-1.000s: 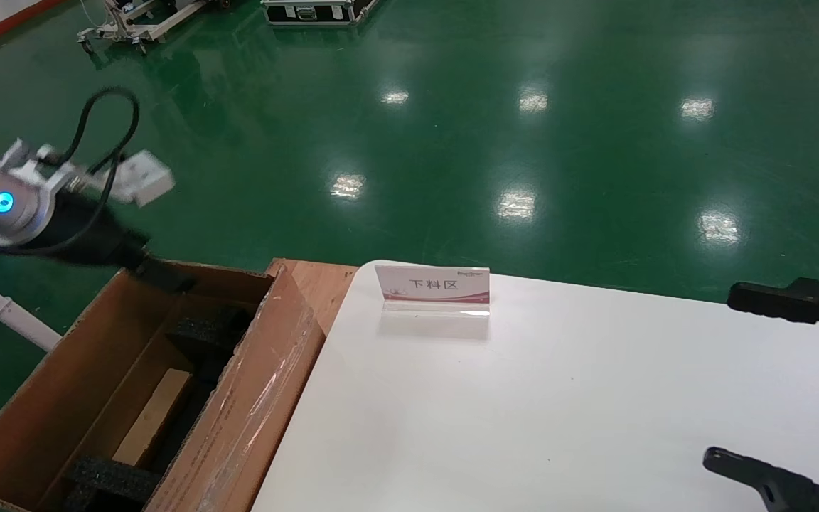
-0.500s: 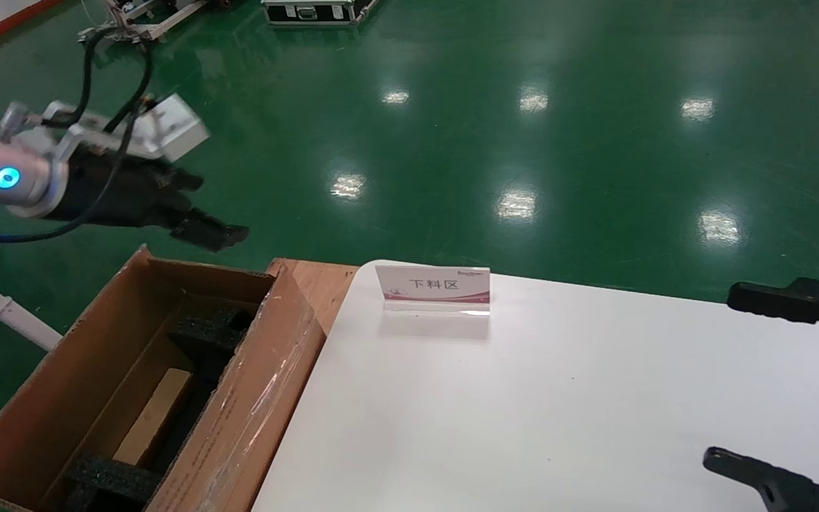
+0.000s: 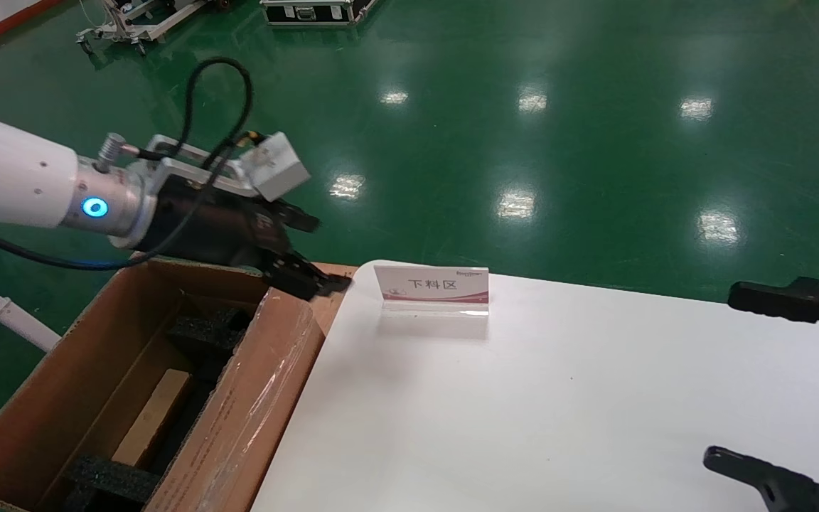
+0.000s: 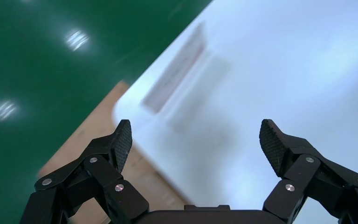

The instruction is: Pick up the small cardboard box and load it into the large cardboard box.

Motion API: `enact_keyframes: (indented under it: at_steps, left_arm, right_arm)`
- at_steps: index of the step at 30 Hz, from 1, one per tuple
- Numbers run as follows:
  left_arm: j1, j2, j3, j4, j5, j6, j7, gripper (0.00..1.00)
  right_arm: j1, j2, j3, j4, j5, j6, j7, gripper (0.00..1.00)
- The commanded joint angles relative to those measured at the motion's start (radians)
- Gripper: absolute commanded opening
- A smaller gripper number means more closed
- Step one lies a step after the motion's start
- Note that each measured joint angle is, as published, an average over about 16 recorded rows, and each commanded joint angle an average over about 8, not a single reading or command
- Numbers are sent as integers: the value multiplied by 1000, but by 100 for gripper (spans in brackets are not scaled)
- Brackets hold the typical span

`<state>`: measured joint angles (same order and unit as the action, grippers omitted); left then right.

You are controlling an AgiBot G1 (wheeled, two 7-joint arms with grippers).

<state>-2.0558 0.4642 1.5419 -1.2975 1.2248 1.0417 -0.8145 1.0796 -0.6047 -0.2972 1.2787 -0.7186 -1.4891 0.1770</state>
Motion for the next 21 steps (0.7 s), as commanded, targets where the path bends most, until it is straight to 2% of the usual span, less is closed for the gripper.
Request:
enact_keyframes:
  at_steps: [1, 21]
  left_arm:
    - [47, 7, -60, 1, -24, 22, 30, 100]
    - [513, 77, -659, 7, -258, 237, 327, 100]
  right_arm:
    - [0, 0, 0, 0, 0, 0, 0, 100]
    - [-2, -2, 6, 2, -4, -2, 3, 100]
